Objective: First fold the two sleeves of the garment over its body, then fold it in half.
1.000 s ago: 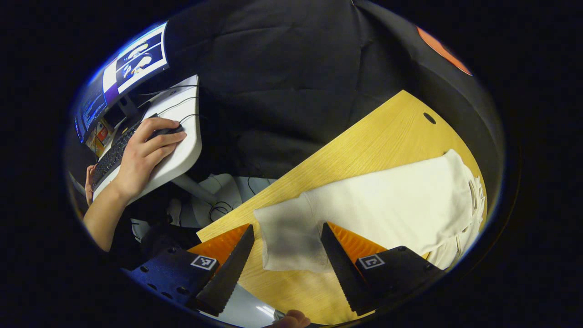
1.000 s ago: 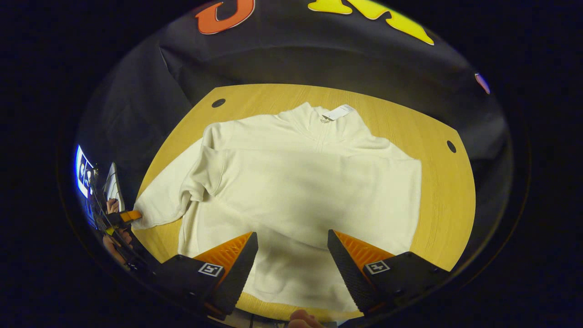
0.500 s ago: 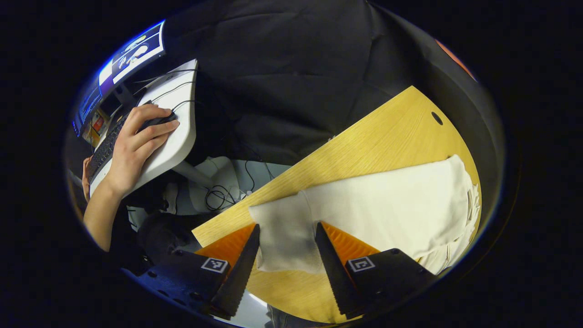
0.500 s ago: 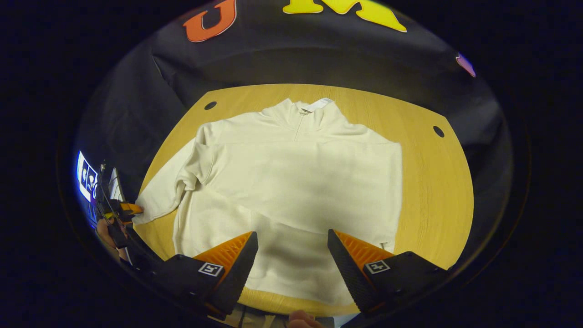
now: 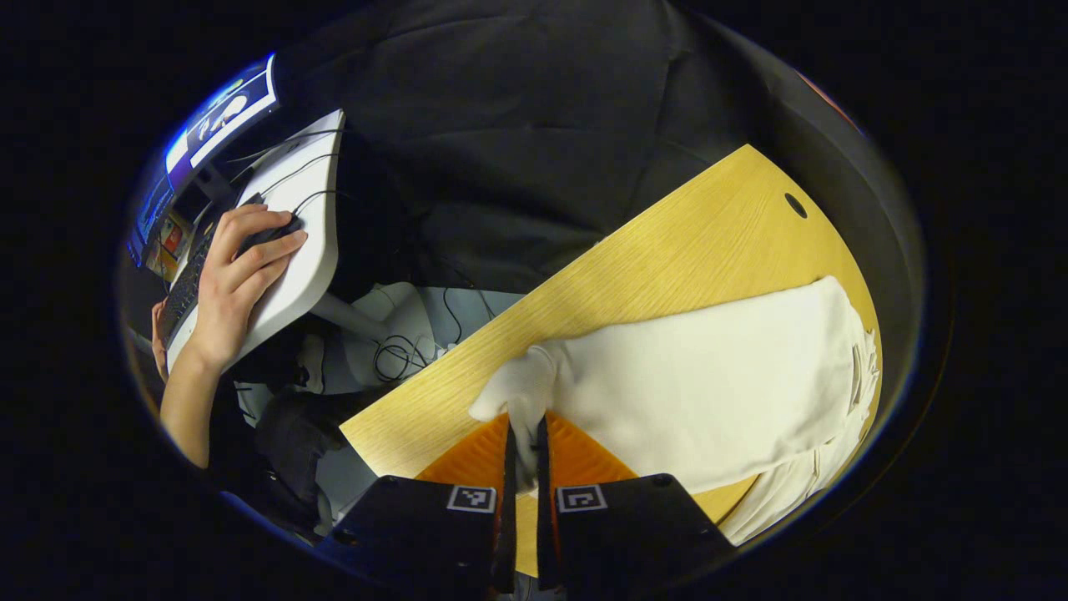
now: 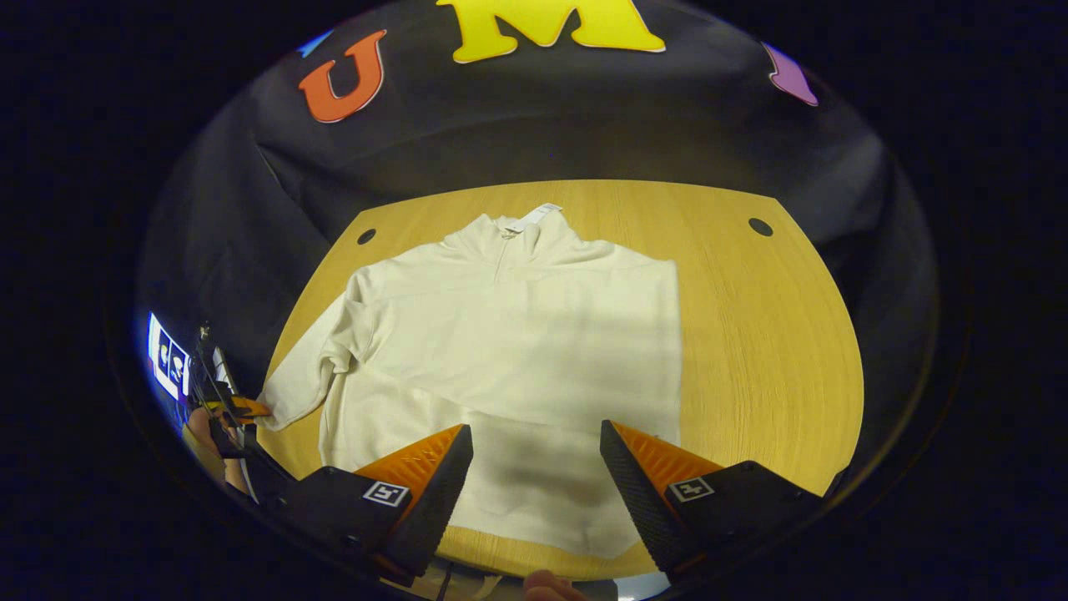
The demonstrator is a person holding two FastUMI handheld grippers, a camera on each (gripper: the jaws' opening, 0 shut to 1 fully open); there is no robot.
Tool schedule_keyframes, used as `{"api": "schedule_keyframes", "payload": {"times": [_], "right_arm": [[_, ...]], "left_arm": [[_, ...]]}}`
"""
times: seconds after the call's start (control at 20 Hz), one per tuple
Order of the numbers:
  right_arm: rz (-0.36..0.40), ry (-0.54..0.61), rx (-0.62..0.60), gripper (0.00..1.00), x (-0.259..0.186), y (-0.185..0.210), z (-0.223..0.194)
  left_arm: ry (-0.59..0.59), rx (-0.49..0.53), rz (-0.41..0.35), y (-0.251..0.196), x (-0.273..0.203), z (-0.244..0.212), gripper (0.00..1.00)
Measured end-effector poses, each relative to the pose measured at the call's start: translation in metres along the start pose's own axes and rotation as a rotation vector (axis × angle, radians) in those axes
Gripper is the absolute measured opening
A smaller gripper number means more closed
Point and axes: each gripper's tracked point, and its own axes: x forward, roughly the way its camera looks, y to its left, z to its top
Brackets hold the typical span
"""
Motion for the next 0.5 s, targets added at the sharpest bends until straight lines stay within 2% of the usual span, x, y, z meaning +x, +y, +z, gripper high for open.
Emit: {"api": "schedule_keyframes", "payload": {"times": [0.05,0.25,0.35,0.4,0.45,0.5], "right_arm": [[0.001,-0.006,0.012,0.93,-0.001,-0.007,0.001],[-0.010,-0.022,0.035,0.96,-0.006,-0.037,0.004],[-0.016,-0.019,0.044,0.92,-0.007,-0.053,0.004],[-0.016,-0.018,0.052,0.96,-0.009,-0.062,0.004],[-0.012,-0.014,0.060,0.96,-0.010,-0.069,0.003],[-0.008,-0.013,0.067,0.93,-0.011,-0.078,0.004]], "left_arm": [[-0.006,0.003,0.000,-0.003,-0.004,0.003,0.11],[-0.074,0.047,-0.017,-0.023,-0.037,0.023,0.06],[-0.115,0.096,-0.040,-0.044,-0.062,0.035,0.06],[-0.137,0.121,-0.056,-0.058,-0.074,0.041,0.06],[-0.155,0.146,-0.066,-0.072,-0.086,0.045,0.06],[-0.169,0.166,-0.086,-0.089,-0.098,0.048,0.06]]}}
